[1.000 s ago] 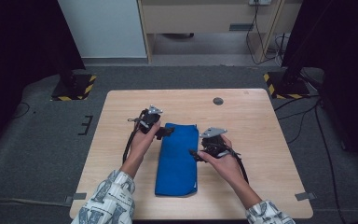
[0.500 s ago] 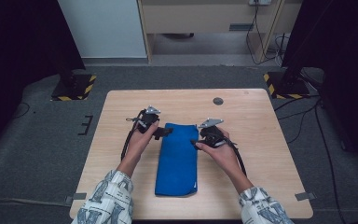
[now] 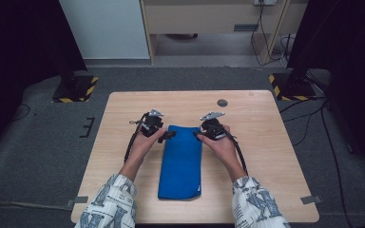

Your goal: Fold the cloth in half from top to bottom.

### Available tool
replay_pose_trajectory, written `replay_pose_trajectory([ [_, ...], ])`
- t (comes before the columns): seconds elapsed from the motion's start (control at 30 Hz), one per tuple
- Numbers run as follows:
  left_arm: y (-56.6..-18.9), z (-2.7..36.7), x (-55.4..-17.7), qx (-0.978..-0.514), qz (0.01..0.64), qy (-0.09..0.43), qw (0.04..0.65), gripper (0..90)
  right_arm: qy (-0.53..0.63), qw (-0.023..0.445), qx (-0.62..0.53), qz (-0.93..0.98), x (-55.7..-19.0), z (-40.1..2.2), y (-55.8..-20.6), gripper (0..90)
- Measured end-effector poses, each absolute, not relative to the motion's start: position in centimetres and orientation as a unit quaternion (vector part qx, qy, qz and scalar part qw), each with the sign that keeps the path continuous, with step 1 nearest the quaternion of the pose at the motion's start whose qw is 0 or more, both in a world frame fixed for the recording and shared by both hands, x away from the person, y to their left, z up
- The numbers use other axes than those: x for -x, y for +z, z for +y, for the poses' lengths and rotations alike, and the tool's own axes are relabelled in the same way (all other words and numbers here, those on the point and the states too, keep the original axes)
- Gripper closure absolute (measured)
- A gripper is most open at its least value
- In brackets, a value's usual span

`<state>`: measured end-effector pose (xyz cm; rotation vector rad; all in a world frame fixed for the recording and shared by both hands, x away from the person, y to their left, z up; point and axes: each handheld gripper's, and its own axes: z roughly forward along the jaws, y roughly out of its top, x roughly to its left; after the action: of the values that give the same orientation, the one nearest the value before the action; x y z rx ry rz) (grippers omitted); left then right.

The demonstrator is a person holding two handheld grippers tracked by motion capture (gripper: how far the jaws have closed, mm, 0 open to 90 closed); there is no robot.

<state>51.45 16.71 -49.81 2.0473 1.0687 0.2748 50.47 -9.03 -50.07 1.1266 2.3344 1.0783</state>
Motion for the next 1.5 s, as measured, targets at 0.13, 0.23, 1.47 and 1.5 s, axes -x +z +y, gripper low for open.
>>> replay_pose_trajectory([
  [0.13,-50.1,16.8,-51.6,-0.805,0.426,0.110,0.398,26.0,0.384,0.164,-0.405,0.814,-50.9,-8.9,-50.2,50.1],
  [0.23,-50.4,16.7,-51.8,-0.807,0.427,0.117,0.391,29.6,0.384,0.160,-0.409,0.812,-51.4,-9.0,-50.6,52.5],
  [1.47,-53.1,16.1,-53.4,-0.811,0.428,0.144,0.372,65.5,0.369,0.123,-0.437,0.811,-53.9,-8.5,-52.7,86.6],
  [1.5,-53.0,16.2,-53.4,-0.808,0.434,0.138,0.373,69.3,0.370,0.123,-0.436,0.811,-53.9,-8.5,-52.6,86.8],
])
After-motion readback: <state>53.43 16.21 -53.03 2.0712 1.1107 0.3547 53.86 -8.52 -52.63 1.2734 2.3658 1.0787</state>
